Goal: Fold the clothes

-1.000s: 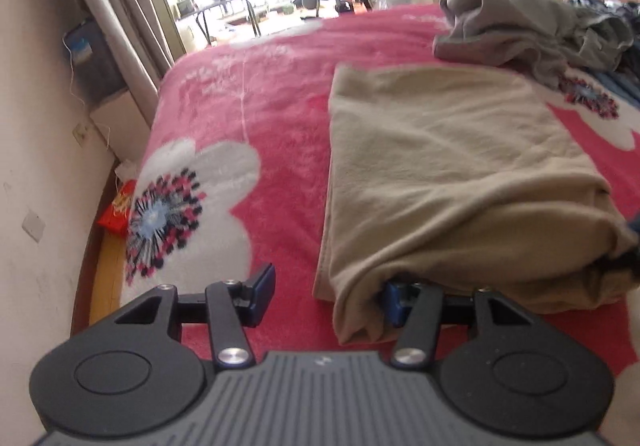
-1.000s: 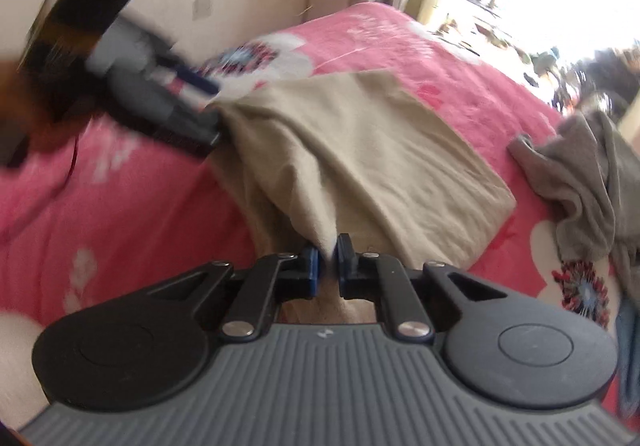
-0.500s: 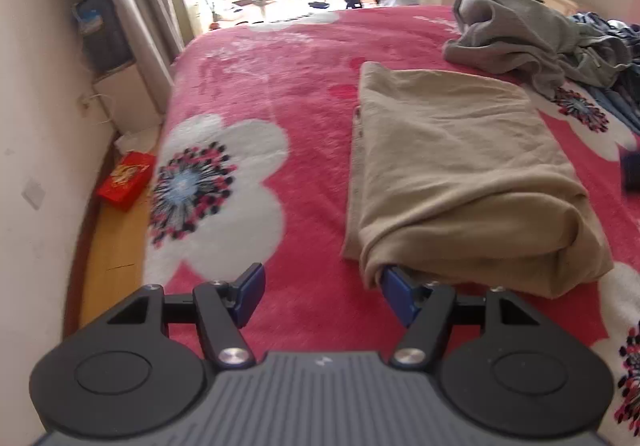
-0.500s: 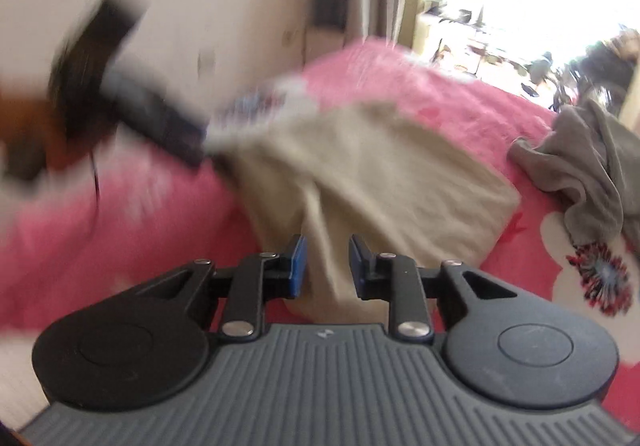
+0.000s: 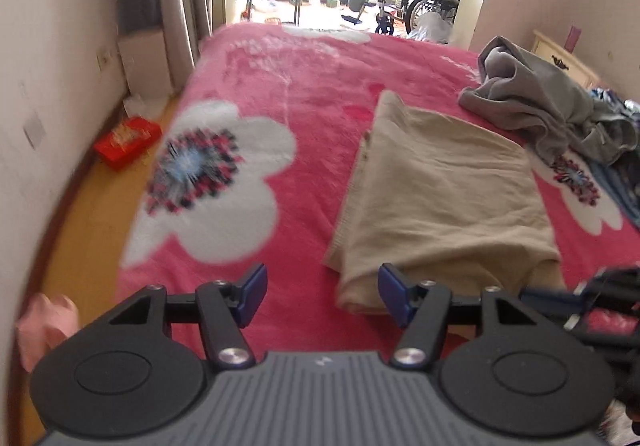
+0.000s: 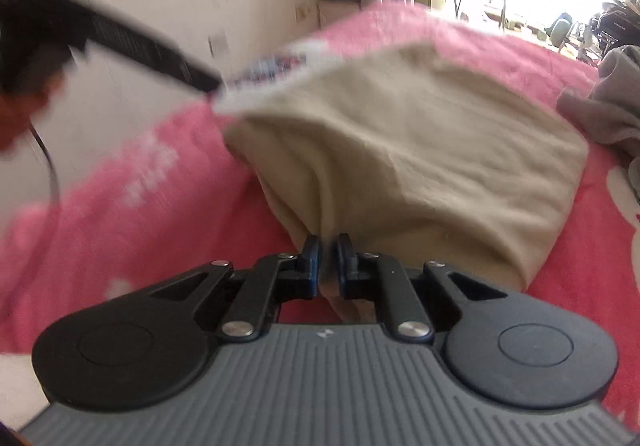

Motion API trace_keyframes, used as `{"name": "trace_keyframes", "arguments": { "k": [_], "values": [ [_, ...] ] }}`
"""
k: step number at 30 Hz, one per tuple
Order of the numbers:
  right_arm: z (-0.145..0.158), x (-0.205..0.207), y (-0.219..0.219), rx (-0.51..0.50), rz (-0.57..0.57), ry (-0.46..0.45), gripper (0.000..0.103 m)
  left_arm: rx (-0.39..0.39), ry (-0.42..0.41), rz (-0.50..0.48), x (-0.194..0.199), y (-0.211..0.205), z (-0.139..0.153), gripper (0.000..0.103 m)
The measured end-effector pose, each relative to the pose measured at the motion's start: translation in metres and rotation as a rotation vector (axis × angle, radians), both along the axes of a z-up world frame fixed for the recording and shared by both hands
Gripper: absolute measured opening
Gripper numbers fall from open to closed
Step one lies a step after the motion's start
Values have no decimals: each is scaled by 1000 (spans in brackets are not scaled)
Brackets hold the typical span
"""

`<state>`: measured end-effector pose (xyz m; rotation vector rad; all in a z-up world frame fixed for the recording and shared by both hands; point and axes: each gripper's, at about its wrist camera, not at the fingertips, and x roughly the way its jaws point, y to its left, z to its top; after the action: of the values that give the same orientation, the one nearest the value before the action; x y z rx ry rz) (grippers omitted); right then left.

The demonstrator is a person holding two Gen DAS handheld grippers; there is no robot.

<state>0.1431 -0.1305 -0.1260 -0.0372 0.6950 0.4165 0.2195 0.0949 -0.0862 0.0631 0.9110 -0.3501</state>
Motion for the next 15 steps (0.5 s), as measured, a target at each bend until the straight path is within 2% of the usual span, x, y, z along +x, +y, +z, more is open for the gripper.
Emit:
{"name": "trace_keyframes", "arguments": {
  "k": [1,4,6,7,8,9,11,12,13,15],
  "values": [
    [10,-2,-2,10,-12,-37,8,-11,13,1,0,-2,-5,61],
    [11,7,-4,18,-43,-55,8,-45,46,9,0,-5,-19,57],
    [-25,23,3,-10,13,100,10,-69,66,28,3,-4,-28,53],
    [-41,22,6,-27,38,115,9,-70,82,39,6,-4,-33,50],
    [-44,16,10,-53,54,88,9,-65,98,48,9,-3,-38,41],
    [-44,10,13,-81,68,55,9,-54,115,50,11,-4,-43,36],
    [-37,9,13,-78,63,71,10,5,138,42,13,-8,-53,31],
    [-35,9,10,-62,54,86,9,48,142,46,13,-10,-57,20],
    [-33,10,6,-46,46,100,9,82,146,51,13,-12,-61,19],
    [-24,8,1,-30,41,94,9,62,148,68,13,-8,-59,19]
  ]
}}
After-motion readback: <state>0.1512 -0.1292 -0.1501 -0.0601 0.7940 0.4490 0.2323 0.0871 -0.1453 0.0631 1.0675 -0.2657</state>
